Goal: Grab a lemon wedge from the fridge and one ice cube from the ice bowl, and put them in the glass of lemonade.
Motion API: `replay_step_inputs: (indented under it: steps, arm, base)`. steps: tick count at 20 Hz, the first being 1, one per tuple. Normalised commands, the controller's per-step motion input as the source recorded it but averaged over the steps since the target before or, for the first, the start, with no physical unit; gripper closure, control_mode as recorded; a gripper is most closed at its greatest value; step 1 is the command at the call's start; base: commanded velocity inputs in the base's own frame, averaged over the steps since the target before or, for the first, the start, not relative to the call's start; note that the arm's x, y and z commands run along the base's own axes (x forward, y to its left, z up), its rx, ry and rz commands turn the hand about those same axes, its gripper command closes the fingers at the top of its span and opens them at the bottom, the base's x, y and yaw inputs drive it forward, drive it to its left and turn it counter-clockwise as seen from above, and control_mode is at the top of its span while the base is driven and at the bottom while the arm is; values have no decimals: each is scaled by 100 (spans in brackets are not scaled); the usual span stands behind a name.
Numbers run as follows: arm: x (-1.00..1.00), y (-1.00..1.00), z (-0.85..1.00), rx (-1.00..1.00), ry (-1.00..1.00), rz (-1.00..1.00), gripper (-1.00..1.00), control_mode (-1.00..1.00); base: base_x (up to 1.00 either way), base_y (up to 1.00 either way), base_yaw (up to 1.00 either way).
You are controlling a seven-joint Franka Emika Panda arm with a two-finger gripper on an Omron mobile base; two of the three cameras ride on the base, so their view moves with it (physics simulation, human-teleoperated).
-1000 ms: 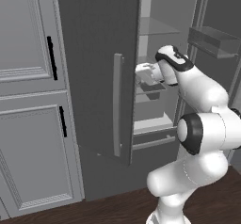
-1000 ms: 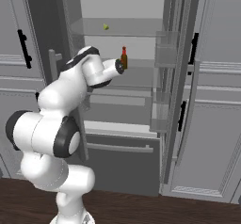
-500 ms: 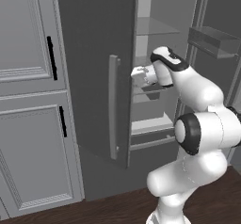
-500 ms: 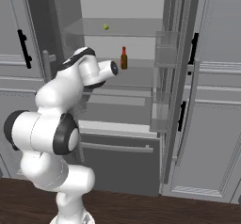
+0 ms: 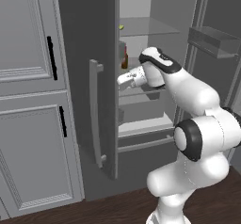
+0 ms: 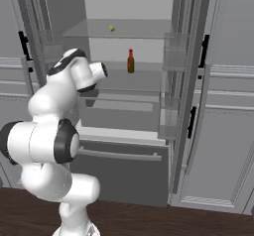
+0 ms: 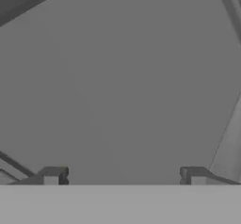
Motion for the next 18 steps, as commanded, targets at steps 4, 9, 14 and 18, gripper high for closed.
replay_step_inputs:
  steps: [4, 9, 14, 18]
  arm:
    - [-50, 100, 15, 0, -15, 17, -100, -100]
    - [-39, 96, 34, 0, -27, 11, -100, -100]
    - [-43, 50, 16, -3, -21, 4, -100, -100]
    - [-86, -47, 5, -2, -19, -4, -100, -100]
  base:
    - [0, 0, 0]
    - [0, 0, 0]
    - [0, 0, 0]
    - [0, 0, 0]
